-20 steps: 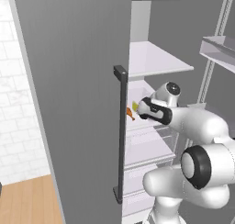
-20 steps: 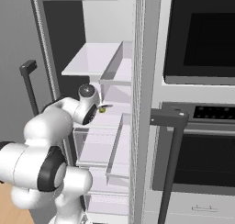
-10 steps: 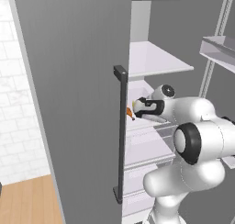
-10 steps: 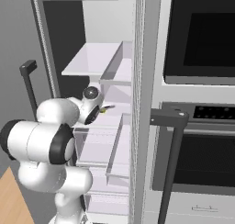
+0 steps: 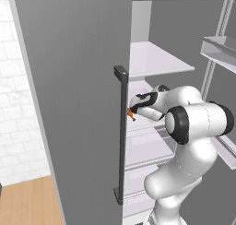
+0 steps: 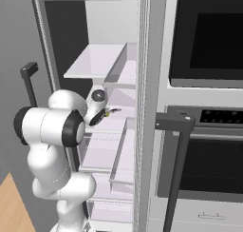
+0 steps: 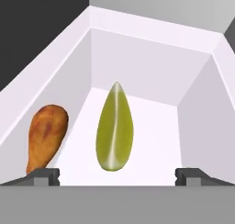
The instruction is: Place one lemon wedge and one chicken drumstick in each tupperware on the nearby counter, to pack two identical lunches.
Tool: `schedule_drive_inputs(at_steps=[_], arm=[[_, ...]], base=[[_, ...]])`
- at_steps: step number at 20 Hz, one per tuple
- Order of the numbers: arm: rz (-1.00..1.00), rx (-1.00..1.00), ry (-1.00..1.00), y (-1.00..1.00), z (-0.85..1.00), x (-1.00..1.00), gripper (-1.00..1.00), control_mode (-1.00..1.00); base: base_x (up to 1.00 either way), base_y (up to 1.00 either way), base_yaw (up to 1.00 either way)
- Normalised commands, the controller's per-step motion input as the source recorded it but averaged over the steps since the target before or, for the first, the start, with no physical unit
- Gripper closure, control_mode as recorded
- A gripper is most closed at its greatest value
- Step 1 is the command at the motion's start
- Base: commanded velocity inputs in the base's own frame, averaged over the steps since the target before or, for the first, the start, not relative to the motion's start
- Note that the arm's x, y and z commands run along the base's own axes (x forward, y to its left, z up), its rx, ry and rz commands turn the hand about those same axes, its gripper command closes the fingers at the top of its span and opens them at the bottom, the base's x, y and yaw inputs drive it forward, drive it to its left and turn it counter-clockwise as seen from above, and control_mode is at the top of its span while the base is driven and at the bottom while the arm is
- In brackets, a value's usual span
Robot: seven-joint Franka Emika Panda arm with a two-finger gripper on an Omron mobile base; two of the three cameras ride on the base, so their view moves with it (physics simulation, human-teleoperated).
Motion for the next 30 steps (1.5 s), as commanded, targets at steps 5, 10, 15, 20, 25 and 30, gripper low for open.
schedule_drive_inputs(at_steps=[5,10,15,20,25,30], arm=[[0.0,0.0,0.03,0.0,-0.32,0.28,-1.0,-1.0],[0.0,0.0,0.04,0.0,-0.34,0.3,-1.0,-1.0],[0.0,0.0,0.02,0.0,-0.34,0.36,-1.0,-1.0],[0.0,0.0,0.0,0.01,-0.17,0.36,-1.0,-1.0],[0.01,0.0,-0.07,0.12,0.14,-0.03,-1.0,-1.0],[0.09,0.0,-0.21,0.01,0.52,-0.37,-1.0,-1.0]], base=[[0.0,0.0,0.0],[0.0,0.0,0.0],[0.0,0.0,0.0],[0.0,0.0,0.0],[0.0,0.0,0.0],[0.0,0.0,0.0]])
